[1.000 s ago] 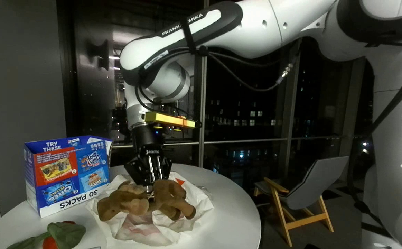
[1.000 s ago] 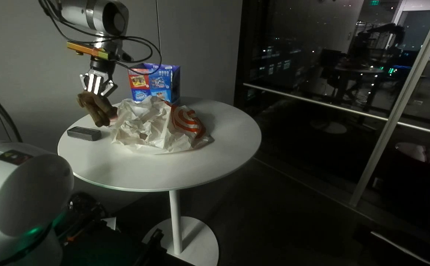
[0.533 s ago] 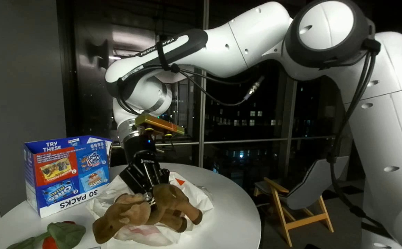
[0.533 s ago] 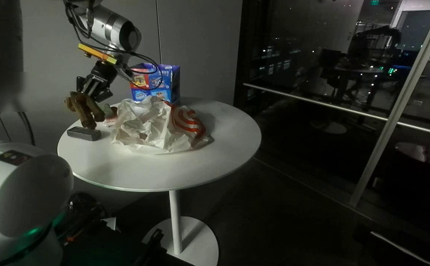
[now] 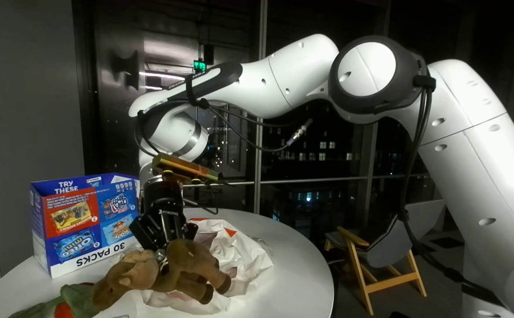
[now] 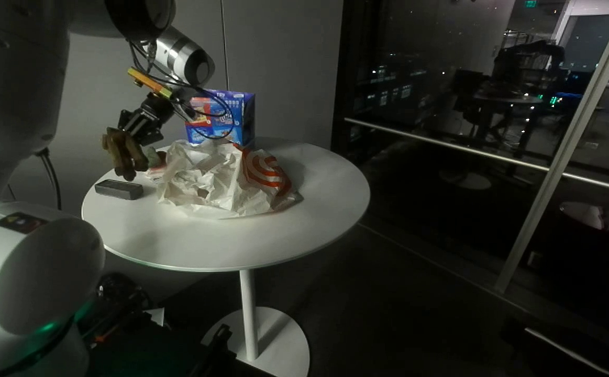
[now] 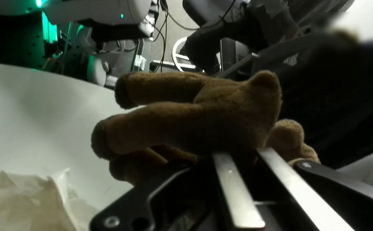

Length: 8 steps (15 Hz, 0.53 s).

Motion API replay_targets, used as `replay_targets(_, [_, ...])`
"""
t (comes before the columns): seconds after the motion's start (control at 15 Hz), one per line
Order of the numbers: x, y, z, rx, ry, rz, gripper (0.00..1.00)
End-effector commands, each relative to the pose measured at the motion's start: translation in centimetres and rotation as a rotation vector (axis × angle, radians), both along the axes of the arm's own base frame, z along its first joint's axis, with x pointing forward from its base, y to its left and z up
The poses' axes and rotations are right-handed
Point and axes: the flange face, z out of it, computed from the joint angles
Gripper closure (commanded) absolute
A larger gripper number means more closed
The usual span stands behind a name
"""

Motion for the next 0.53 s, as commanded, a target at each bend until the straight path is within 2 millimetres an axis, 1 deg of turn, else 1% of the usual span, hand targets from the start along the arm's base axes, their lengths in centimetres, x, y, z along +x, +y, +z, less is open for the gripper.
replay_targets(0.0, [2.6, 0.6, -2.0, -0.106, -0.163, -0.035, 0.94])
replay_targets(0.13, [3.3, 0.2, -2.2, -0.190, -0.239, -0.052, 0.91])
replay_targets(0.27, [3.5, -0.1, -1.2, -0.263, -0.312, -0.075, 0.91])
replay_targets(0.47, [4.2, -1.2, 0.6, -0.371, -0.413, -0.119, 0.91])
